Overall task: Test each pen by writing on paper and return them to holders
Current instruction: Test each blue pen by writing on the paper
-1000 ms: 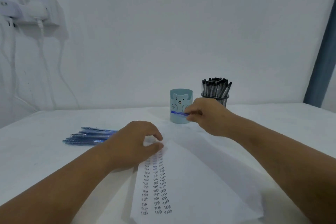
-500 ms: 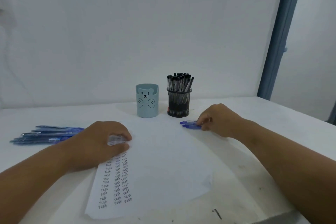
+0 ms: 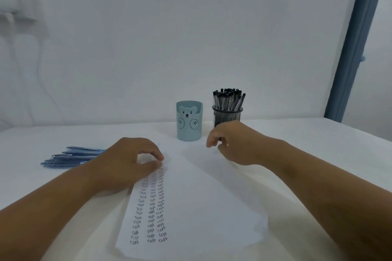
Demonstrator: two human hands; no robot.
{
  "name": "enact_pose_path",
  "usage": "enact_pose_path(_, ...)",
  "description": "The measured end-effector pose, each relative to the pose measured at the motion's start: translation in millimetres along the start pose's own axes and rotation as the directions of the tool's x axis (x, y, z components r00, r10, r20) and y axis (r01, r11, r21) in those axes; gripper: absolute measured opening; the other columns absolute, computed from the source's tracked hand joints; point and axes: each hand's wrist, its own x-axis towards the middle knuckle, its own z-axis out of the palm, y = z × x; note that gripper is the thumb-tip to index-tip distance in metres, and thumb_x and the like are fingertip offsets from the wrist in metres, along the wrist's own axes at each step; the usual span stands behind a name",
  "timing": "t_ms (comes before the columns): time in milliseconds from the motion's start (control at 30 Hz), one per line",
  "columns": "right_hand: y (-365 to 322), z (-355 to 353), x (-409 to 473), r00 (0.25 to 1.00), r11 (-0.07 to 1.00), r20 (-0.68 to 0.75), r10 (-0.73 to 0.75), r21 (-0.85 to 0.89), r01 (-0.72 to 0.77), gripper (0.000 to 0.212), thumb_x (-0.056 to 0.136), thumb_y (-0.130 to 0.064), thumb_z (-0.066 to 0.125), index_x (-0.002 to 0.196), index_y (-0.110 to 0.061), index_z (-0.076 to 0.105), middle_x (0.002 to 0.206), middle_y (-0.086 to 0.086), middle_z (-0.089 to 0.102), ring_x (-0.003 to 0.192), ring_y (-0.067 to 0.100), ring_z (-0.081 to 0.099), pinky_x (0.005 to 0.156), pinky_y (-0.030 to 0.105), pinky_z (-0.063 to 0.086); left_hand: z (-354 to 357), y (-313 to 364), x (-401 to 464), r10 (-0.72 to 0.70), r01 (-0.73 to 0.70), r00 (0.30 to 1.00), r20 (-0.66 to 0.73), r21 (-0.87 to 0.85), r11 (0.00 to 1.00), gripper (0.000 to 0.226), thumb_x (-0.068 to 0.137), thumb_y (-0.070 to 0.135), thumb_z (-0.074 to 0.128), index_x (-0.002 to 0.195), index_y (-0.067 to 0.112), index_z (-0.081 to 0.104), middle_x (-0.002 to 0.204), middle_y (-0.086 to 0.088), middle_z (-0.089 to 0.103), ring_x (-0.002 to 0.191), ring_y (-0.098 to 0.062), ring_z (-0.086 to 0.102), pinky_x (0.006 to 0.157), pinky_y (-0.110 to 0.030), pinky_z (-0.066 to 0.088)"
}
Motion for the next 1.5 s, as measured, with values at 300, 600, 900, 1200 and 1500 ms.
enact_pose_path(300, -67.2, 39.2, 58.4, 0.975, 0.977, 0.073, -0.212, 0.026, 0.211, 0.016, 0.097, -0.028, 0.061, 0.109, -0.028, 0.071, 0.108, -0.016, 0.066, 0.077, -0.009, 0.049, 0.076, 0.014, 0.039, -51.4, -27.3, -2.5, -0.217, 0.219, 0.973, -0.084, 0.018, 0.976, 0.025, 0.082, 0.009, 0.075, 0.081, 0.034, 0.077, 0.097, 0.011, 0.07, 0.091, -0.012, 0.066, 0.064, -0.013, 0.052)
enact_pose_path(600, -61.3, 77.1, 67.8, 0.96, 0.946, -0.051, -0.276, 0.161, 0.28, 0.007, 0.096, -0.034, 0.063, 0.096, -0.03, 0.069, 0.095, -0.016, 0.063, 0.086, -0.006, 0.054, 0.073, 0.01, 0.038, -89.1, -40.8, -18.7, -0.336, 0.294, 0.931, 0.14, 0.257, 0.921, 0.02, 0.077, 0.018, 0.083, 0.087, 0.034, 0.078, 0.095, 0.016, 0.066, 0.097, -0.012, 0.059, 0.094, -0.033, 0.049)
enact_pose_path(900, -58.2, 83.0, 69.5, 0.953, 0.923, -0.089, -0.29, 0.236, 0.303, 0.005, 0.095, -0.027, 0.066, 0.095, -0.027, 0.071, 0.094, -0.013, 0.065, 0.092, -0.007, 0.053, 0.076, 0.008, 0.04, -78.2, -54.3, -14.0, -0.252, 0.22, 0.962, 0.103, 0.248, 0.943, 0.014, 0.078, 0.025, 0.085, 0.084, 0.036, 0.079, 0.087, 0.018, 0.07, 0.082, -0.01, 0.062, 0.083, -0.026, 0.051)
enact_pose_path(1200, -59.8, 82.3, 67.5, 0.96, 0.928, -0.072, -0.269, 0.248, 0.279, 0.005, 0.095, -0.027, 0.066, 0.095, -0.028, 0.071, 0.095, -0.014, 0.064, 0.089, -0.011, 0.051, 0.074, 0.008, 0.037, -59.0, -51.7, -9.5, -0.173, 0.148, 0.983, 0.061, 0.294, 0.944, 0.021, 0.09, 0.027, 0.072, 0.074, 0.04, 0.07, 0.089, 0.017, 0.066, 0.09, -0.003, 0.059, 0.084, -0.023, 0.045)
enact_pose_path(1500, -59.1, 81.2, 63.5, 0.961, 0.934, -0.071, -0.267, 0.229, 0.276, 0.008, 0.096, -0.028, 0.065, 0.101, -0.026, 0.072, 0.097, -0.013, 0.063, 0.089, -0.012, 0.05, 0.076, 0.007, 0.037, -54.4, -47.4, -8.1, -0.196, 0.151, 0.976, 0.095, 0.35, 0.924, 0.021, 0.09, 0.033, 0.072, 0.069, 0.034, 0.069, 0.09, 0.012, 0.062, 0.091, -0.01, 0.059, 0.086, -0.031, 0.048)
